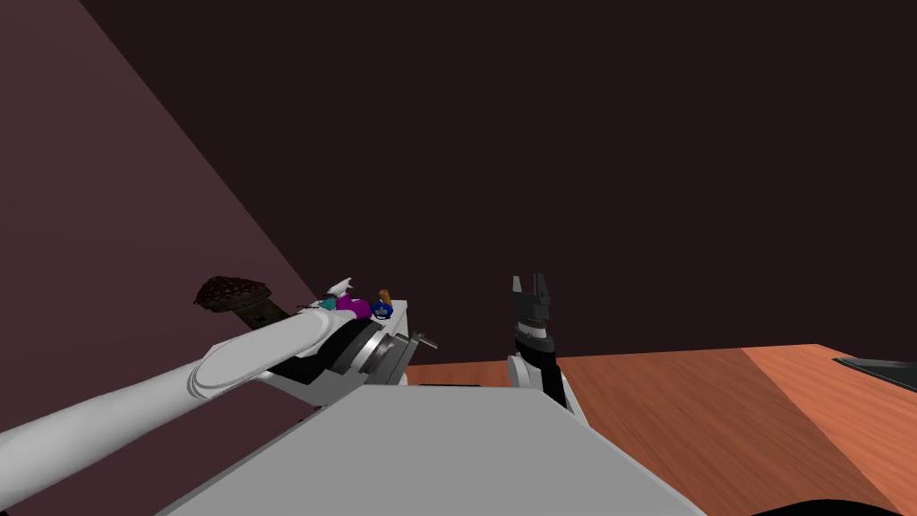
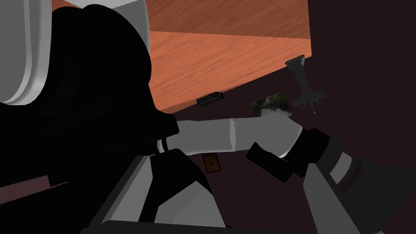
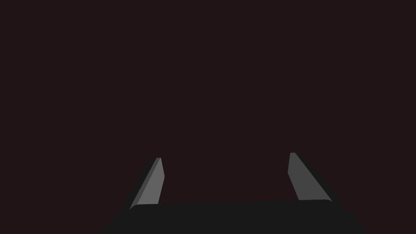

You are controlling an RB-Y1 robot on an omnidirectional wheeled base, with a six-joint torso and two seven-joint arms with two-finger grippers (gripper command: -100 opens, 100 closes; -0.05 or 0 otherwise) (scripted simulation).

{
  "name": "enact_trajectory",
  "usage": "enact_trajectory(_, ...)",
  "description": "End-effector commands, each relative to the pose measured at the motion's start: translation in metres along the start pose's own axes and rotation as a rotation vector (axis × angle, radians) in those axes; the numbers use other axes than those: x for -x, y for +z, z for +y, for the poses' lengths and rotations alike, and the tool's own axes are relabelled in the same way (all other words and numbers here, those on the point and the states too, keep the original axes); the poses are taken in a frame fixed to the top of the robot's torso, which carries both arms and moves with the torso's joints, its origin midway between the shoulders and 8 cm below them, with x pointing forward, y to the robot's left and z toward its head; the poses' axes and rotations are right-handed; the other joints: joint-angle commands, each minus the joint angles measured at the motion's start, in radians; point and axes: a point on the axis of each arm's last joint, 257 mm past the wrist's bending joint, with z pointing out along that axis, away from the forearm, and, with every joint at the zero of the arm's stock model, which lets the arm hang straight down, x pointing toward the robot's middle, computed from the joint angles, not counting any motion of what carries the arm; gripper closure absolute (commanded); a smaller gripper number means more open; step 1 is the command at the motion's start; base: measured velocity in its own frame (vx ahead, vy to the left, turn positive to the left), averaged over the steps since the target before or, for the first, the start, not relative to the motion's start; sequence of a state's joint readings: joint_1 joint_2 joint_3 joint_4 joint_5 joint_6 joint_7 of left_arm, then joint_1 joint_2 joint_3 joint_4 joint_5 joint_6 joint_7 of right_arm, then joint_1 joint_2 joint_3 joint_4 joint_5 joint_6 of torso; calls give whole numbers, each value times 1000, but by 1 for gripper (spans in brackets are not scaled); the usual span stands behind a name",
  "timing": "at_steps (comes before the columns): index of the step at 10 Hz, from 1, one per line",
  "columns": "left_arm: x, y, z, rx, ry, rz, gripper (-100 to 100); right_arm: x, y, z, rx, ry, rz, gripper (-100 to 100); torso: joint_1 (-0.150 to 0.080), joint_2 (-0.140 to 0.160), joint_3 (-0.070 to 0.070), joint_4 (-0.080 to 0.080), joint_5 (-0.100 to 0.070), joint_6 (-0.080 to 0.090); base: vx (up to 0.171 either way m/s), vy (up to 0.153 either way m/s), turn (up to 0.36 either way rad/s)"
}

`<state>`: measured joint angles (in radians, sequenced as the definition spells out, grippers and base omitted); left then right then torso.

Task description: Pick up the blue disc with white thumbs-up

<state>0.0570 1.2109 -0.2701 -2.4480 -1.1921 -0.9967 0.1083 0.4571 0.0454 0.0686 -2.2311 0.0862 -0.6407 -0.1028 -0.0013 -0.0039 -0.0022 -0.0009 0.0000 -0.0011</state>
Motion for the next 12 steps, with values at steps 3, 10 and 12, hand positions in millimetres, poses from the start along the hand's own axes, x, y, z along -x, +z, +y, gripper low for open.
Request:
enact_trajectory(3,-33,-13,-11,-55,66,140,-100,0,0,0,0,0,0,0,-1,-1,-1,0,0,0,40,-22,-1)
enact_trajectory(10,-114,-71,-36,-221,205,490,-100,0,0,0,0,0,0,0,0,0,0,0,0,0,41,-16,0)
enact_trajectory(12,-130,-86,-37,-254,237,564,-100,0,0,0,0,0,0,0,1,0,0,0,0,0,29,-9,-1)
